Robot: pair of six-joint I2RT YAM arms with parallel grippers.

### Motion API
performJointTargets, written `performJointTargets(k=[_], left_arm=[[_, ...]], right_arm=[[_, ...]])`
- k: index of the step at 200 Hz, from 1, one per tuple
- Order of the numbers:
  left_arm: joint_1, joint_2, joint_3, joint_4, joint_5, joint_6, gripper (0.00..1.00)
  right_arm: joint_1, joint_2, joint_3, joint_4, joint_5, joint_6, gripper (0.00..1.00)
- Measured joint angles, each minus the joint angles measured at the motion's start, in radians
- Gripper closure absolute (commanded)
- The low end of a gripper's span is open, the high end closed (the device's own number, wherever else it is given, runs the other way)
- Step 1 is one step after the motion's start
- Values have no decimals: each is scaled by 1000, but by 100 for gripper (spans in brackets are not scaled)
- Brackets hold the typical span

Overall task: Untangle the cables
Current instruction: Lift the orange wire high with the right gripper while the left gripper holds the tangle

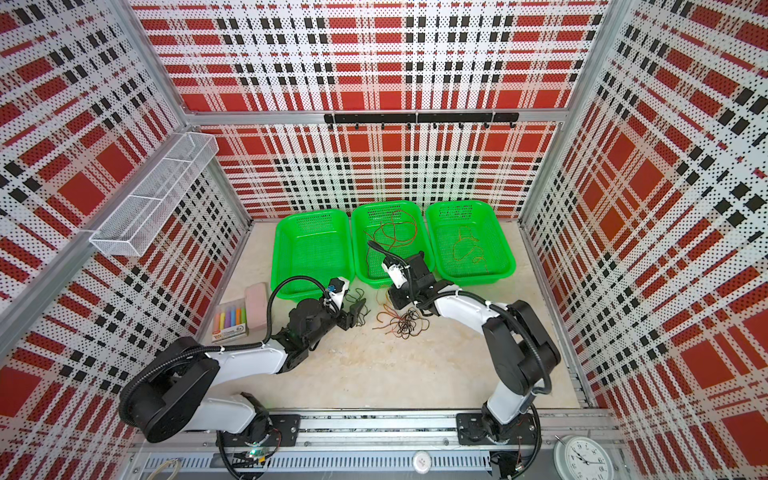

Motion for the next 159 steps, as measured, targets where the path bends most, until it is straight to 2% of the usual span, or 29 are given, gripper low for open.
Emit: performJointTargets(k=[116,159], left_arm=[[-93,-3,-28,207,-4,5,27],[-102,71,-20,338,2,-36,26]], right_arm=[[5,-291,-71,127,-25,52,100],[7,-376,-69,144,-35,51,100]])
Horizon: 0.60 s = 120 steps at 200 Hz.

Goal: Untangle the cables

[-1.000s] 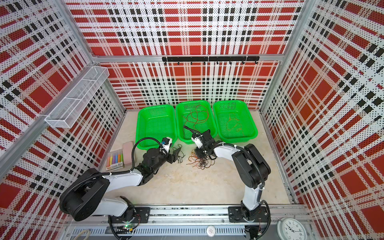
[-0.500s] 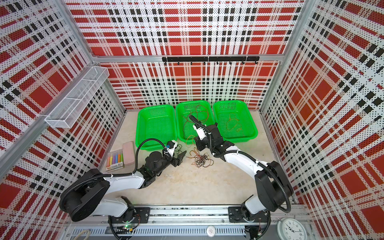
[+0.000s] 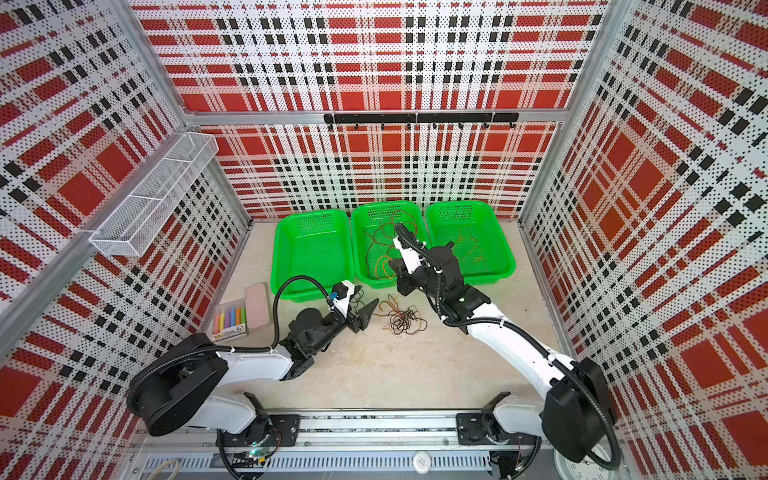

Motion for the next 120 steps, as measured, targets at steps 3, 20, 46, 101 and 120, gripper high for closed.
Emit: performJointTargets(k=[3,20,46,101,120], left_arm=[[-1,6,4,7,3,-1,26],[-14,46,32,47,18,-10,25],[-44,112,91,110,44,-16,25],[-76,327,238,222,81,-56,27],[-84,371,275,227,76,-67,35]], right_arm=[[0,-7,2,0,-1,-1,100],[3,-35,14,-1,-1,-8,100],[3,-64,59,-8,-7,-31,100],[3,-109,137,-24,-17,-73,100],[3,-122,151,-28,-19,-83,100]])
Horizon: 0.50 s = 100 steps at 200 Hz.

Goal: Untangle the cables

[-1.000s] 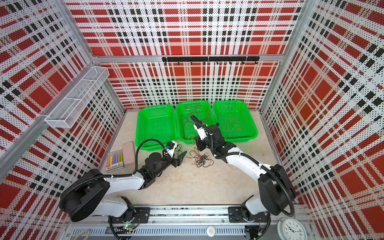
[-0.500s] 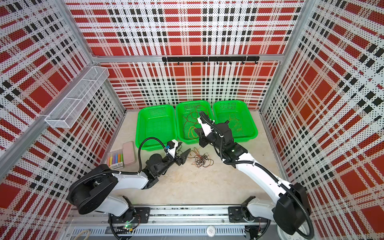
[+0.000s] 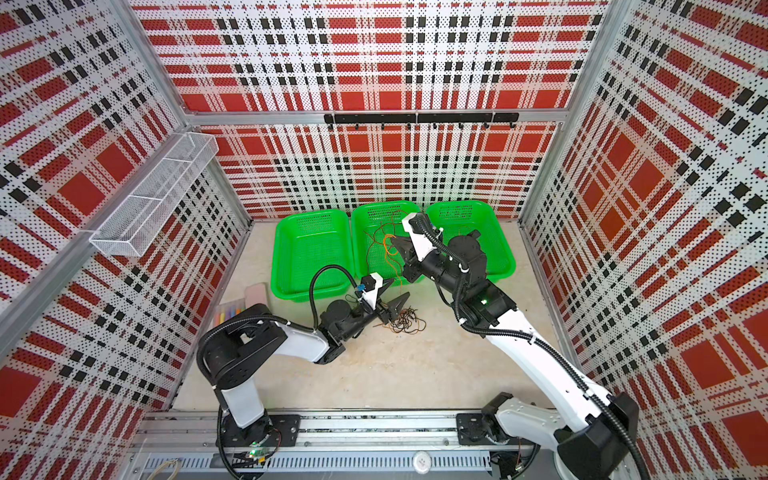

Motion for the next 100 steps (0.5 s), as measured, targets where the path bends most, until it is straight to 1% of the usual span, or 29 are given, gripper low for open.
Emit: performJointTargets(k=[13,26,43,58,72,100], left_arm=[[-4,13,15,0,0,-6,45],[-7,16,27,1,0,-11,62],[-13,17,42,3,-3,-6,79],[-15,17,54,-6,-10,5,88],[-15,16,64,-19,-15,14,99],[-15,-20,66,-72,-31,48,100]], right_arm=[[0,-11,4,-2,-1,-6,100],[0,-22,5,-2,0,-14,100],[0,-37,5,-6,4,-24,100],[0,-55,5,-8,13,-32,100],[0,-78,5,-9,26,-41,100],[0,-108,32,-19,71,-66,100]])
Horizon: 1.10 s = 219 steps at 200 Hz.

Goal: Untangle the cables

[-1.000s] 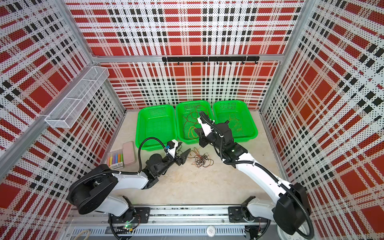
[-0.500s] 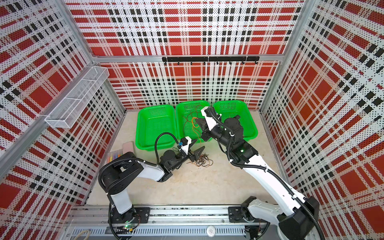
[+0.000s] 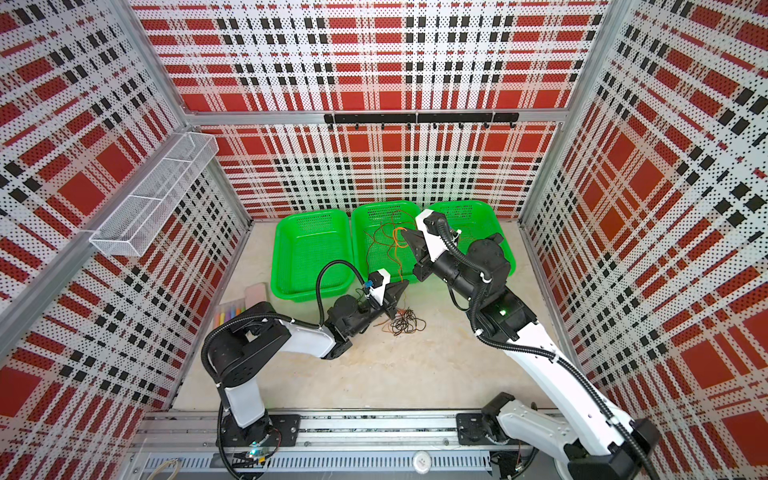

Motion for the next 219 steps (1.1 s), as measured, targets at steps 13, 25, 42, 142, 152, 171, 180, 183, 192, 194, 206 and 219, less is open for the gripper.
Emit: performJointTargets(k=[13,25,42,142,152,171,180,183,192,194,206,219], left_arm=[[0,-45,0,-34,-13,17,100],[1,-101,0,-59,-26,32,100],[8,-190,2,-101,-35,51,100],[36,-415,217,-405,-35,186,100],[41,-423,222,-429,-40,196,100],[52,-436,230,-474,-49,212,100],[58,-446,233,-492,-52,218,100],[61,-448,234,-499,-53,220,100],[66,-456,243,-518,-53,225,100],[68,-458,245,-520,-53,226,100],[72,-468,259,-536,-53,229,100],[74,-477,279,-550,-53,230,100]], right_arm=[[0,-13,0,-2,32,-10,100],[-8,-32,-8,-1,64,-13,100],[-28,-66,-36,3,97,-14,100],[-134,-107,-312,89,34,27,100],[-137,-111,-366,124,21,35,100],[-153,-126,-491,185,0,58,98],[-164,-133,-542,206,-9,67,95],[-168,-136,-559,210,-12,72,94],[-175,-140,-593,224,-20,77,87],[-175,-140,-599,227,-23,79,84],[-180,-141,-621,237,-31,86,64],[-182,-141,-626,241,-42,87,48]])
